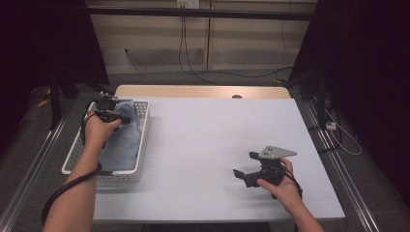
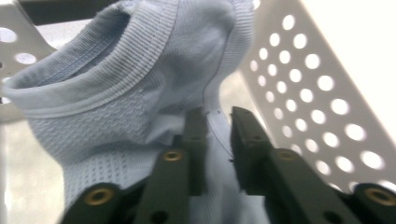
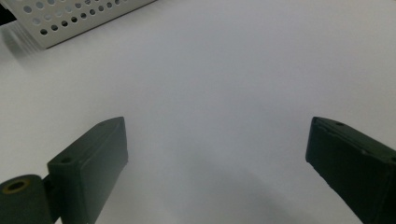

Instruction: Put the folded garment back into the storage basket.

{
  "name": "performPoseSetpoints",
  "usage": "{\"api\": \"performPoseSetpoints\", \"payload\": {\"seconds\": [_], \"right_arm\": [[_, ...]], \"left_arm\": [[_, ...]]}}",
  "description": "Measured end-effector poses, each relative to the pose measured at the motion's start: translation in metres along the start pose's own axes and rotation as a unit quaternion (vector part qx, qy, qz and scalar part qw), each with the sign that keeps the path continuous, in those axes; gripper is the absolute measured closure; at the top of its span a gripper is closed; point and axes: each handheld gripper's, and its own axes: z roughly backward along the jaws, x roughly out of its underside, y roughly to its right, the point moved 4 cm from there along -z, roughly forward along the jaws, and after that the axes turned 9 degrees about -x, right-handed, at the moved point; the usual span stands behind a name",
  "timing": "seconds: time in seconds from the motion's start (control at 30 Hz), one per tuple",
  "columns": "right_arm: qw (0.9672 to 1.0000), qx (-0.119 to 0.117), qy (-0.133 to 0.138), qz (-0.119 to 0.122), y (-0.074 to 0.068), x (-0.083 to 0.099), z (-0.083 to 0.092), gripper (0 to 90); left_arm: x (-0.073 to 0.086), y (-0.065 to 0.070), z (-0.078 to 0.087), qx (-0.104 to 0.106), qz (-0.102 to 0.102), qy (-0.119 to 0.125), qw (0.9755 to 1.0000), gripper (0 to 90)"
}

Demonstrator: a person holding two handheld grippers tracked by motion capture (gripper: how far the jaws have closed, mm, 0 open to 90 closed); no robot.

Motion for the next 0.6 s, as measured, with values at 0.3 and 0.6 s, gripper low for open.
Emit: {"api": "performPoseSetpoints", "payload": {"seconds": [0.3,0.6], "right_arm": [[1.0,0.002,-0.003,-0.001,0.001,0.001,-0.001,5.4],[1.0,0.003,-0.001,-0.002,0.001,0.0,0.0,5.4]], "left_arm": [[0.001,-0.002,0.015,0.007,0.002,-0.001,1.0,57.8],[-0.001,0.001,0.02,0.009,-0.005,-0.007,0.9999,46.2]]}}
